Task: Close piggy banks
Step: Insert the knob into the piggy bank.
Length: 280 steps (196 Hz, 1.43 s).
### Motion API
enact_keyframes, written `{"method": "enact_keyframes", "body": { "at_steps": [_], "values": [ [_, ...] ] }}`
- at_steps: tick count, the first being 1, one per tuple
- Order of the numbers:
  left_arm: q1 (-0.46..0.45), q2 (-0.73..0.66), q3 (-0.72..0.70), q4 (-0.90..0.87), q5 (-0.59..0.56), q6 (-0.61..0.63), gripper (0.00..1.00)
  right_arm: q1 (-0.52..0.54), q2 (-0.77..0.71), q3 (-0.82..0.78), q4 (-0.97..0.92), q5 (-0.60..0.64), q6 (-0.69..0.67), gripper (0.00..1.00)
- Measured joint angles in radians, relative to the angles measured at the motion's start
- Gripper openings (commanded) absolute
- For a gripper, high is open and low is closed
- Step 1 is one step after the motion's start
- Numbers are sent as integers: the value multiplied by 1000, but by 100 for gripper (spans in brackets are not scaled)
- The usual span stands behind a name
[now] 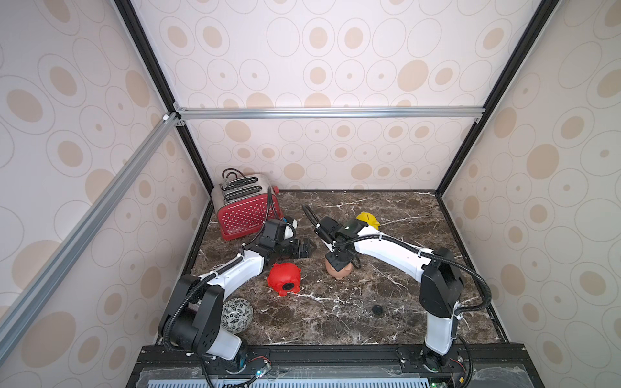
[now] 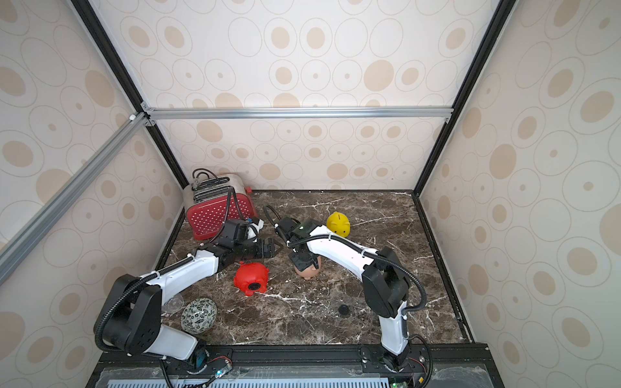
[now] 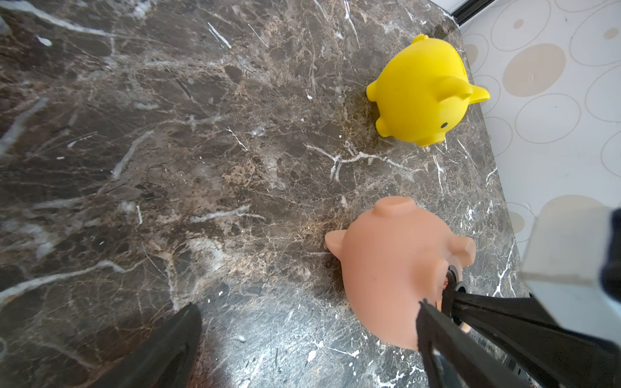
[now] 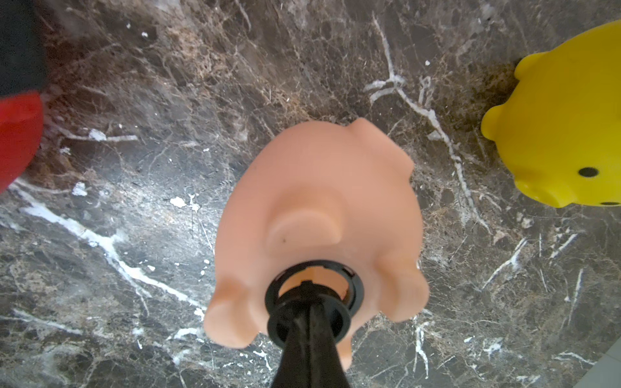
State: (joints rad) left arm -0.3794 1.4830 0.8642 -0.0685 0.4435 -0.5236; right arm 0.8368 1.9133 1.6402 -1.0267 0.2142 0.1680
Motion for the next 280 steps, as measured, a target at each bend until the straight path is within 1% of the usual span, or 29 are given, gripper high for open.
{"method": "enact_keyframes", "body": {
  "at_steps": [97, 280],
  "values": [
    [0, 0, -2, 0, 0, 1, 99, -8, 32, 31, -2, 10, 9, 0],
    [0, 0, -2, 0, 1, 3, 99, -13, 32, 42, -24, 13, 49, 0]
  ]
}}
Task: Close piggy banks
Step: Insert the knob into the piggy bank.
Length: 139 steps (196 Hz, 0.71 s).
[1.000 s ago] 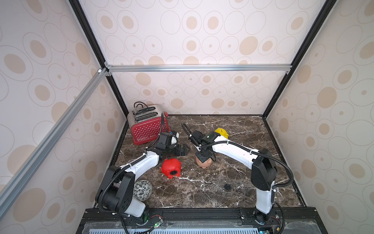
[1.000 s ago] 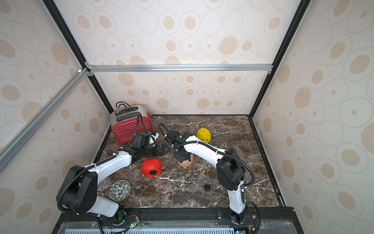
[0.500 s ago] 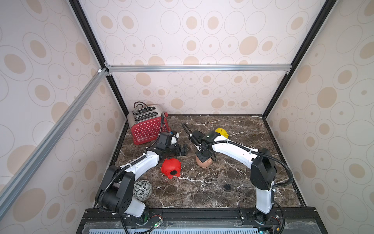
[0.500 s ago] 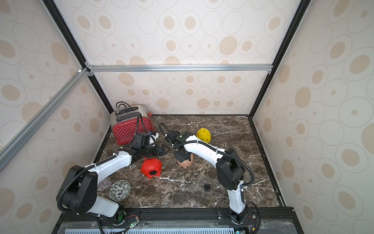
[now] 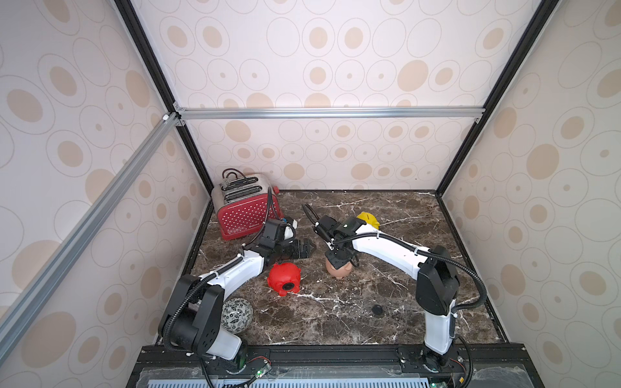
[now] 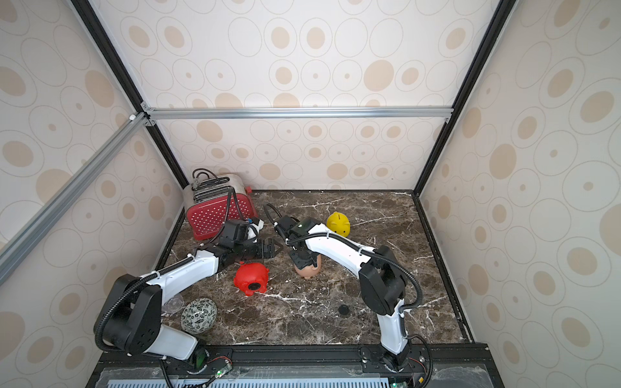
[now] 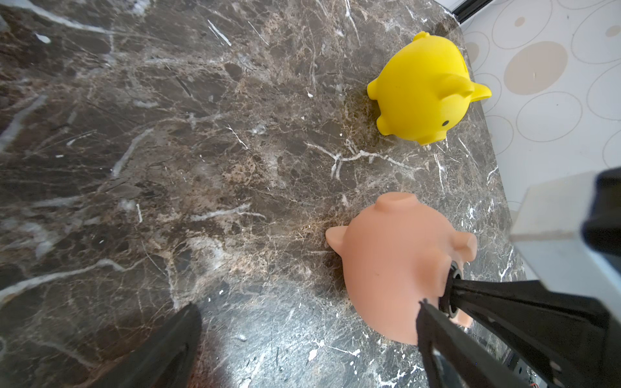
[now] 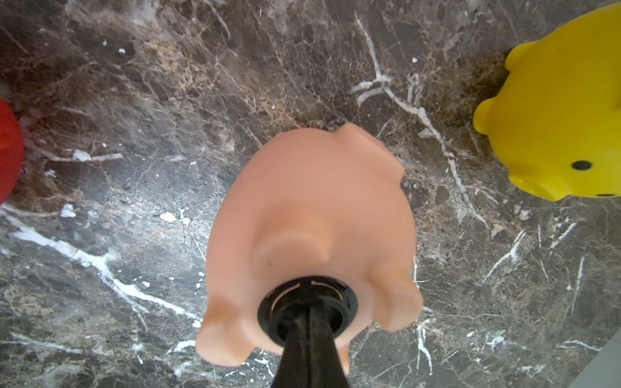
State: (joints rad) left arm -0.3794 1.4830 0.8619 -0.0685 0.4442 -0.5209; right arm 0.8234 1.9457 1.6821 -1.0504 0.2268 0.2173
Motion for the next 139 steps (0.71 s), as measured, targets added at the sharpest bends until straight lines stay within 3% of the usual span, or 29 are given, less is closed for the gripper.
{"method": "enact_keyframes", "body": {
  "at_steps": [139],
  "values": [
    [0, 10, -2, 0, 3, 5, 99, 0, 24, 27, -17, 5, 2, 0]
  ]
}}
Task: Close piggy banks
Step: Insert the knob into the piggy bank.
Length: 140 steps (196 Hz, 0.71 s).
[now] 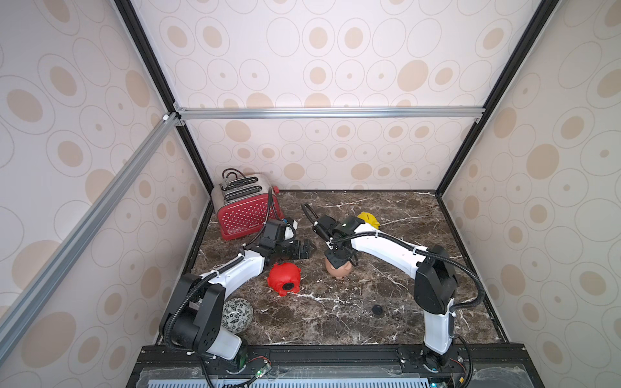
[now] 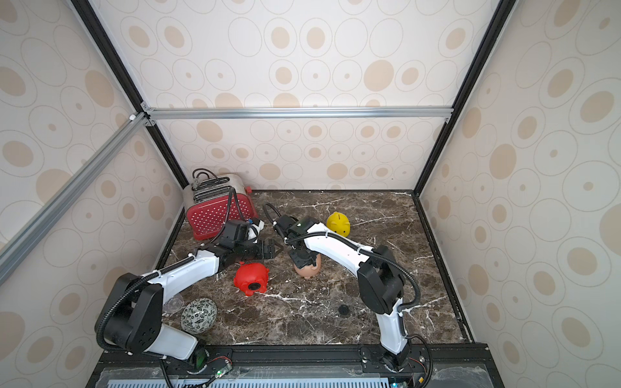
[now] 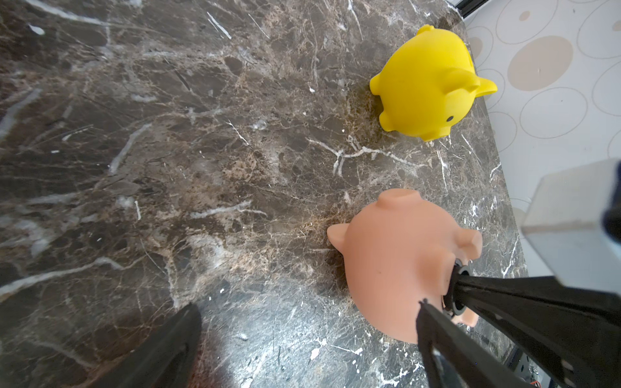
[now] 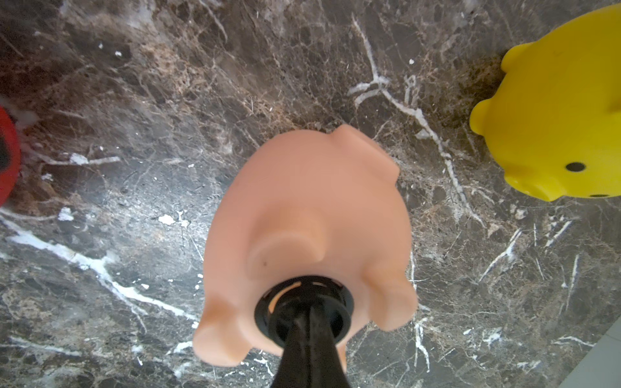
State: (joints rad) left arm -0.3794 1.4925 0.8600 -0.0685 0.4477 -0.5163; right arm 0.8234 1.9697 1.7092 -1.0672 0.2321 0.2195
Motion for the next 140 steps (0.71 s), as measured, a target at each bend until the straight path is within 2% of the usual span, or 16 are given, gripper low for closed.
{"method": "enact_keyframes", "body": {
  "at_steps": [140],
  "values": [
    [0, 12, 0, 0, 7, 1, 99, -6, 24, 16, 2, -26, 1, 0]
  ]
}}
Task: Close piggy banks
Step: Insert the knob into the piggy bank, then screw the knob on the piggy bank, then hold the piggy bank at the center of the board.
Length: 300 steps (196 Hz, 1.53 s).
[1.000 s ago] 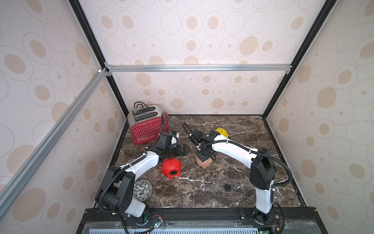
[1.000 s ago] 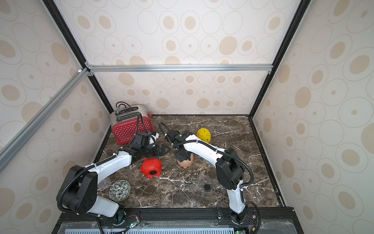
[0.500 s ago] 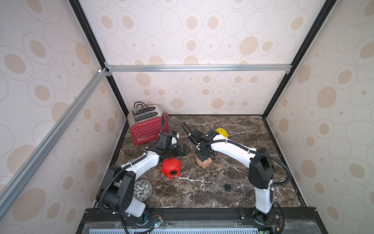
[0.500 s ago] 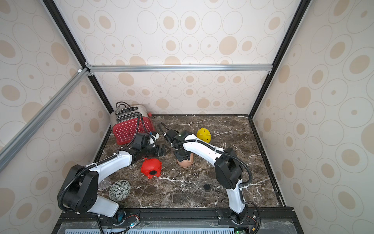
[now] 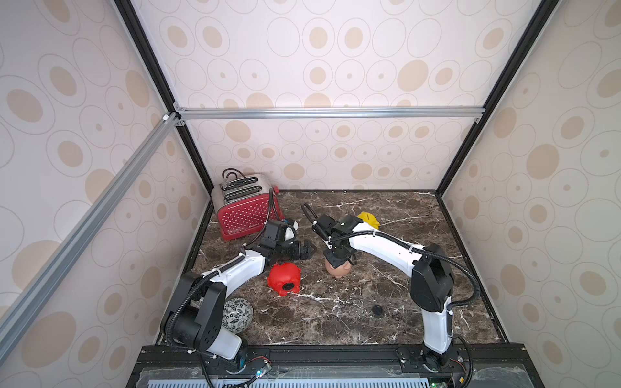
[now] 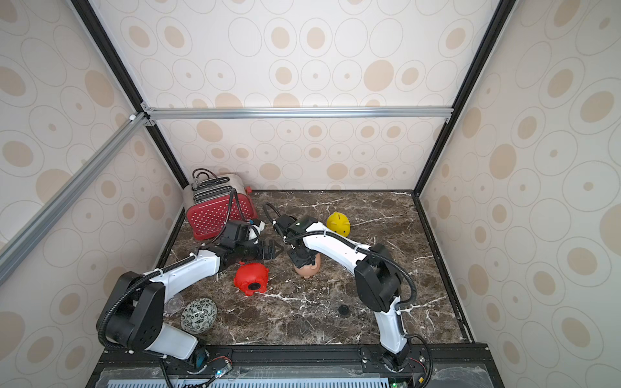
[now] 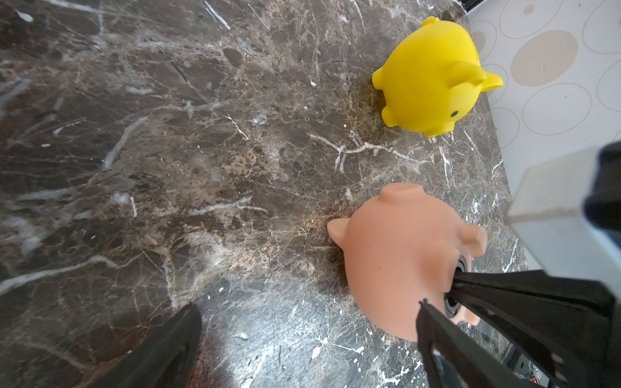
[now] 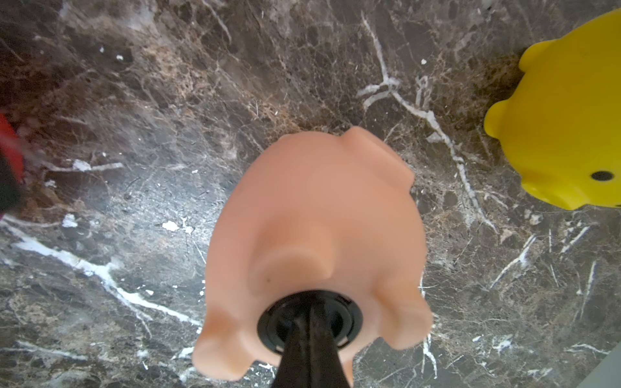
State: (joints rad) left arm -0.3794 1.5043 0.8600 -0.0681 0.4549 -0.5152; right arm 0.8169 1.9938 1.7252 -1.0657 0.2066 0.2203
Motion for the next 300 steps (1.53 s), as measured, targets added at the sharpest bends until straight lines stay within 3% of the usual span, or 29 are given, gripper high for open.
{"method": "enact_keyframes", "body": {
  "at_steps": [91, 117, 300],
  "values": [
    [0, 33, 0, 17, 15, -4, 99, -1, 0, -9, 14, 8, 23, 0],
    [0, 82, 3, 58, 43, -21, 95, -2, -8, -25, 38, 11, 34, 0],
    [0, 356, 3, 583, 348, -190, 99, -20, -29, -54, 77, -29, 44, 0]
  ]
}}
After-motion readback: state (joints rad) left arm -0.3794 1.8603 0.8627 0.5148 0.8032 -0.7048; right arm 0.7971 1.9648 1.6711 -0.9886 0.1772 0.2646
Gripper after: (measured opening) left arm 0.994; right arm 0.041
